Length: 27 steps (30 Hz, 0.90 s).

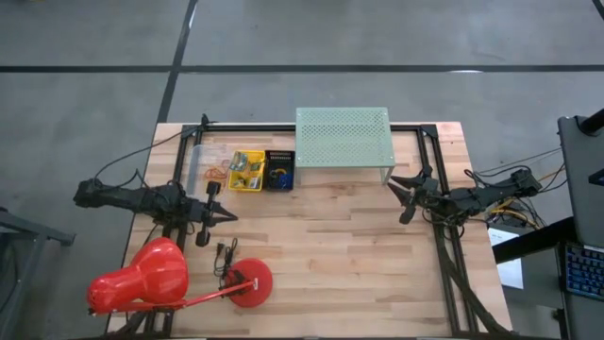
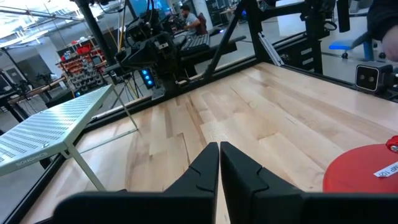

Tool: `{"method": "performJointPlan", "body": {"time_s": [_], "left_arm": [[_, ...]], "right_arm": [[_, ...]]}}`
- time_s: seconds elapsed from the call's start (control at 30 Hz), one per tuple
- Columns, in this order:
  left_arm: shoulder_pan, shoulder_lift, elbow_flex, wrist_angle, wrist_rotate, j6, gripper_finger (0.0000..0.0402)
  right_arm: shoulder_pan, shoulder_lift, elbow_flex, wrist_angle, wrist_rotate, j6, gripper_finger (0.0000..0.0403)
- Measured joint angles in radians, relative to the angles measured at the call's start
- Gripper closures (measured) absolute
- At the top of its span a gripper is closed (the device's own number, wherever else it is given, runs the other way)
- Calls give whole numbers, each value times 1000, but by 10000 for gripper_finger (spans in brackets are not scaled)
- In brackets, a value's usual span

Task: Pick & Place Office Desk Supplies
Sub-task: Put the black bin with the spring rubberbands on the shelf

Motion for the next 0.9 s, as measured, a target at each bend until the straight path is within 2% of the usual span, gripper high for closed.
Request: {"method": "performJointPlan", "body": {"time_s": [0.9], "left_arm": [[0, 0, 0, 0, 0, 0, 382]], "right_arm": [[0, 0, 0, 1, 0, 35, 289]]}}
